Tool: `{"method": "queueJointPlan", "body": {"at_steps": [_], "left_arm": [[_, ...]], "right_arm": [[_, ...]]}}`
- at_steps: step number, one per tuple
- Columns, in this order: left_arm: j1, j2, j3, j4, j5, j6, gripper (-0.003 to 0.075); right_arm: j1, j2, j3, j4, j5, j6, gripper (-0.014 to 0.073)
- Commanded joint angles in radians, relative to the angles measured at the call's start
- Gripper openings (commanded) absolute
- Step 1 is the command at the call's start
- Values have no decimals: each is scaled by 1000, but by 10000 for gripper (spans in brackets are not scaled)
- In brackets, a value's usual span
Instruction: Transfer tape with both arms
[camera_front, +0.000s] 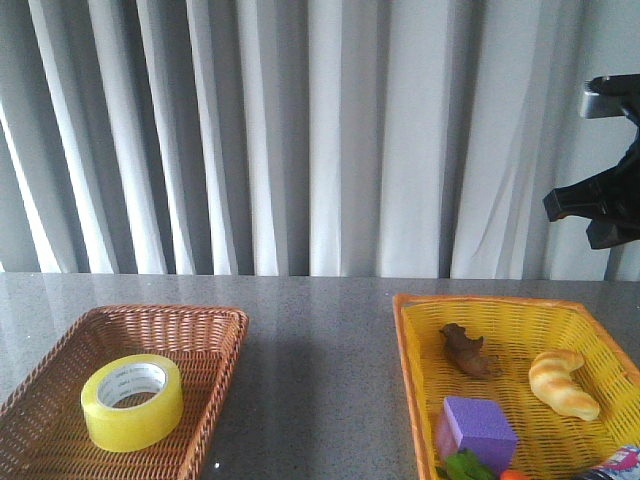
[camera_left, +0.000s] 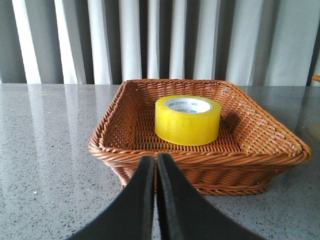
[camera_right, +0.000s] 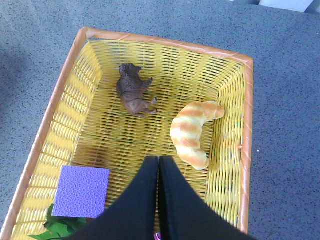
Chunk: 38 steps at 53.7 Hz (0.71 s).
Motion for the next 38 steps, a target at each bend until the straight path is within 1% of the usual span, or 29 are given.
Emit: {"method": "queueJointPlan", "body": {"at_steps": [1,22,26,30,35,38], "left_arm": [[1,-17,-23,-11,-74,-7,-6],[1,-17,-23,-11,-74,-7,-6],[1,-17,-23,-11,-74,-7,-6],[1,-17,-23,-11,-74,-7,-6],[1,-17,-23,-11,-74,-7,-6],[1,-17,-23,-11,-74,-7,-6]], "right_arm": [[-6,-43,-24,-5,-35,-7,-8],[-6,-39,-24,0,-35,-7,-8],[-6,-56,-24,-1,-53,-37,-8],[-6,-84,-24,35,-58,-41,-8],[-5,-125,-8,72,-116,-41,-8],[2,-179,57,85,-200,-41,-8]]}}
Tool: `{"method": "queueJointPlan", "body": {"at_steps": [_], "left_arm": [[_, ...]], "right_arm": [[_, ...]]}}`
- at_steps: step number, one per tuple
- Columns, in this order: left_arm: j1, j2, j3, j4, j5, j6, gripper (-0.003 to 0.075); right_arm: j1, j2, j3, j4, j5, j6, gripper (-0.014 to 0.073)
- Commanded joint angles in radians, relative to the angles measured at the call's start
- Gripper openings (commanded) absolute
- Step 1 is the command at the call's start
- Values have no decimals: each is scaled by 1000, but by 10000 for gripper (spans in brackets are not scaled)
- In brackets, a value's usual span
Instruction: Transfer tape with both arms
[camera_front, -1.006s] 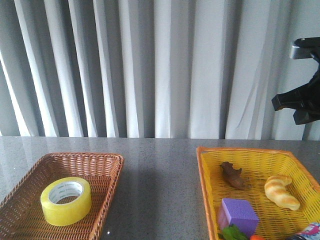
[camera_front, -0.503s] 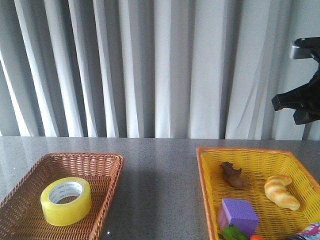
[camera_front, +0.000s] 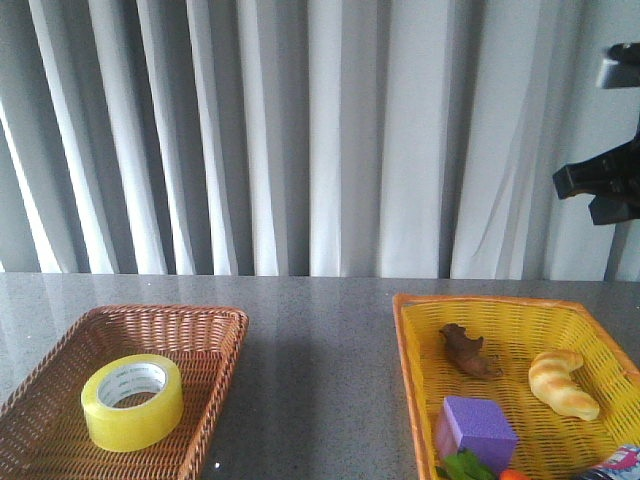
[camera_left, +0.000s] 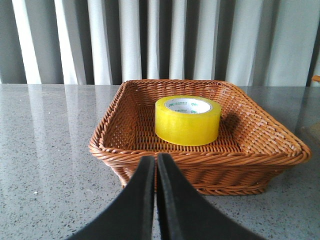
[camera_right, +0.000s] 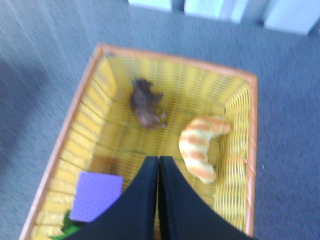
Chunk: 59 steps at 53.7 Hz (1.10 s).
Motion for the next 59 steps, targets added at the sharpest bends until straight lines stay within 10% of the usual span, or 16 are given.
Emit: {"method": "queueJointPlan", "body": {"at_steps": [1,33,59], "left_arm": [[1,-17,-23,-11,-74,-7,-6],[1,-17,-23,-11,-73,-7,-6],[1,-17,-23,-11,-73,-7,-6]], "right_arm": [[6,-113,68,25,-174,-9,-8],[88,-866,1345,-10,-1102,63,-8],[87,-1322,1854,37,-1205,48,-8]]}}
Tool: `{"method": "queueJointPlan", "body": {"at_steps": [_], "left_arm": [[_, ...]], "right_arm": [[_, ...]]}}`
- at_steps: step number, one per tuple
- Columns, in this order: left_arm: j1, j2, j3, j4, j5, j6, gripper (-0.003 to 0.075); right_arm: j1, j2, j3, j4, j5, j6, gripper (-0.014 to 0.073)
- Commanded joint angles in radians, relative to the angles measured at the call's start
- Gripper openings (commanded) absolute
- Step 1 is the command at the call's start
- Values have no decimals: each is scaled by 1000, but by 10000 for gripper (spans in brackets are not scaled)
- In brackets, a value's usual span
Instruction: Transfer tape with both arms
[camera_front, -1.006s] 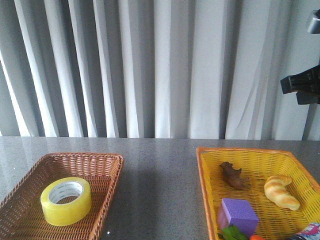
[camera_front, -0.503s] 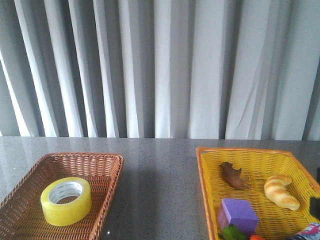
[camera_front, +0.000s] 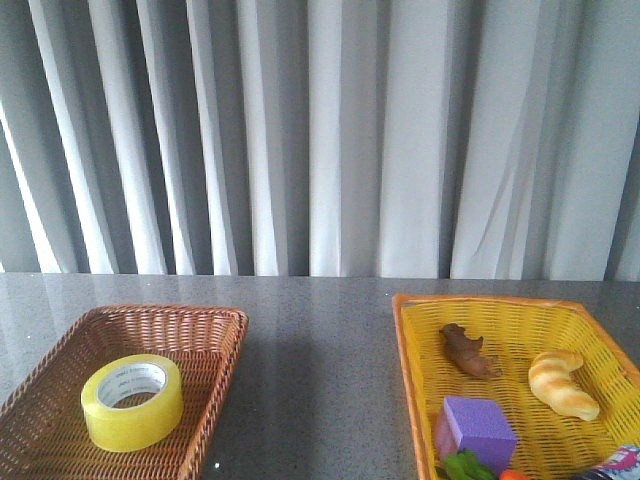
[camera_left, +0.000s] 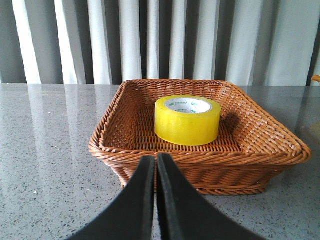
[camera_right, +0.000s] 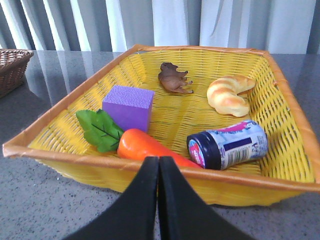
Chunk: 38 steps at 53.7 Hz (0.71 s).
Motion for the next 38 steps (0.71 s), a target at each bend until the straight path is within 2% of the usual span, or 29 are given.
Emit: {"method": "queueJointPlan", "body": {"at_steps": [1,12,26,38], "left_arm": [[1,-17,-23,-11,-73,-7,-6],[1,-17,-23,-11,-73,-7,-6],[1,-17,-23,-11,-73,-7,-6],[1,-17,-23,-11,-73,-7,-6]], "right_arm": [[-2,-51,20,2,-82,-9,-8],[-7,-161,108,-1,-80,0,-8],[-163,-308,169,-4,-51,21,-8],[-158,-328,169,-38,-28,13,-8]]}}
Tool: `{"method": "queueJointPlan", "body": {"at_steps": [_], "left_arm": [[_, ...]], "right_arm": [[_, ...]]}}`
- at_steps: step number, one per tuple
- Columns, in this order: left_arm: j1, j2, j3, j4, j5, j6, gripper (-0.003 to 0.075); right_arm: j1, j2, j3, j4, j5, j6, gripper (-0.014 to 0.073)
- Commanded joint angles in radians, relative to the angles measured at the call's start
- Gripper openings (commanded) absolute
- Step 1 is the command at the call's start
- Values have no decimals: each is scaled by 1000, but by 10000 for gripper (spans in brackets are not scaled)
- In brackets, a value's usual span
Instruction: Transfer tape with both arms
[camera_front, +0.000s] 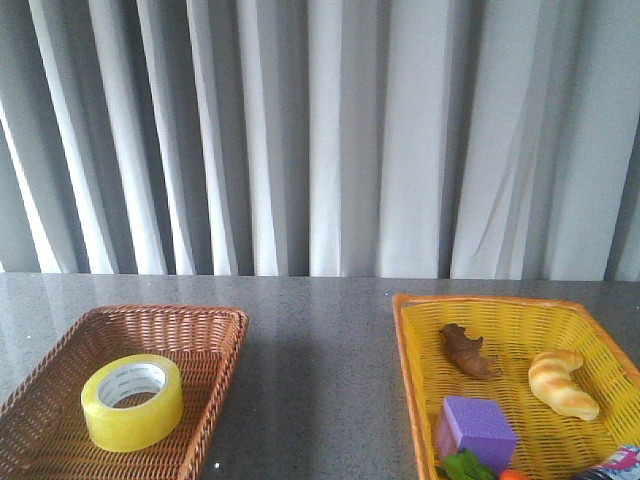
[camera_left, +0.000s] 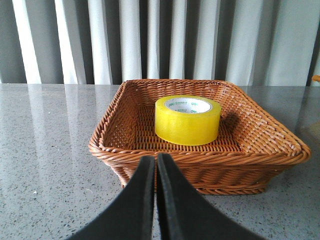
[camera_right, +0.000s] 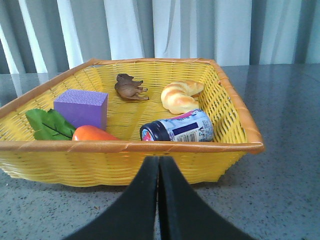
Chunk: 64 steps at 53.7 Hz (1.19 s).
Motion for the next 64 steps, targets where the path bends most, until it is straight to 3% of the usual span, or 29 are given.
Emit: {"method": "queueJointPlan", "body": {"at_steps": [1,64], "left_arm": [[1,-17,-23,-11,-73,-7,-6],[1,-17,-23,-11,-73,-7,-6]], "right_arm": [[-5,-16,7,-20,-69,-8,-8],[-7,-14,6,-75,-68,-19,-8]]}}
